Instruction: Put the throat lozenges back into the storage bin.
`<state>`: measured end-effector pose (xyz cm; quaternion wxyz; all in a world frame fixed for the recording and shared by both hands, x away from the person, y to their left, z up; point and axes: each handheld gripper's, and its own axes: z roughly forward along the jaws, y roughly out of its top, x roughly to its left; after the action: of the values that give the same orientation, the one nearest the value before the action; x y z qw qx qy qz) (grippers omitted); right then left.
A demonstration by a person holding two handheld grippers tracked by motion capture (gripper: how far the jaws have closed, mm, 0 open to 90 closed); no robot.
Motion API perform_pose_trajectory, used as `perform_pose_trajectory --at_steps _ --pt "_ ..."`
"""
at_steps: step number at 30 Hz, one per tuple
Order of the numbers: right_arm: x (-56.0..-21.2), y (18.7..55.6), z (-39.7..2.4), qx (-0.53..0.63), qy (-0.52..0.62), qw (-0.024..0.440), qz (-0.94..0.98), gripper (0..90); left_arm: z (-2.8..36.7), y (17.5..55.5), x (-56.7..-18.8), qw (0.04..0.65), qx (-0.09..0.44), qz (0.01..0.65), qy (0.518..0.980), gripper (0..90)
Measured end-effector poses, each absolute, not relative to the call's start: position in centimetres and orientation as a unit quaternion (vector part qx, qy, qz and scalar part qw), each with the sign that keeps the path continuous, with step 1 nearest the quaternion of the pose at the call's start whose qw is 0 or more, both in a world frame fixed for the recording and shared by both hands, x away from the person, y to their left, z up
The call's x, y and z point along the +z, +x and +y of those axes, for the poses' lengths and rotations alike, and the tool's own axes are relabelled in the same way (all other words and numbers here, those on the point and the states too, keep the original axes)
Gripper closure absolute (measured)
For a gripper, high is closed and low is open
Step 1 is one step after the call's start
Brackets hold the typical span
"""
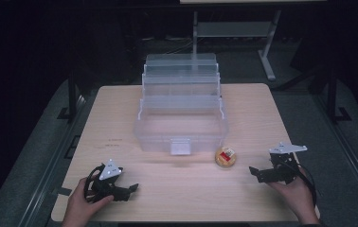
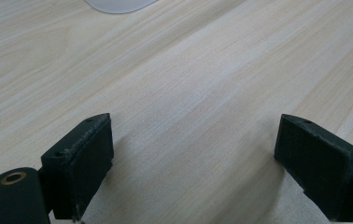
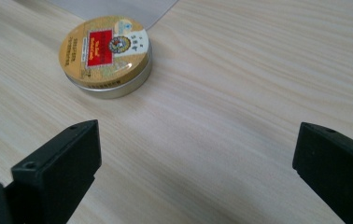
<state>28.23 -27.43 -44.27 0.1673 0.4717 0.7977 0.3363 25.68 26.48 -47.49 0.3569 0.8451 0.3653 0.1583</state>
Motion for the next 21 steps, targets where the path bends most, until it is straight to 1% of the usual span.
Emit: perform_pose_trajectory --at_steps 21 --pt "-43.1 29.5 -26.6 0.340 0.464 0.171 0.800 0.8 26.5 25.7 -47.5 0.357 0.158 0.367 0.844 10.9"
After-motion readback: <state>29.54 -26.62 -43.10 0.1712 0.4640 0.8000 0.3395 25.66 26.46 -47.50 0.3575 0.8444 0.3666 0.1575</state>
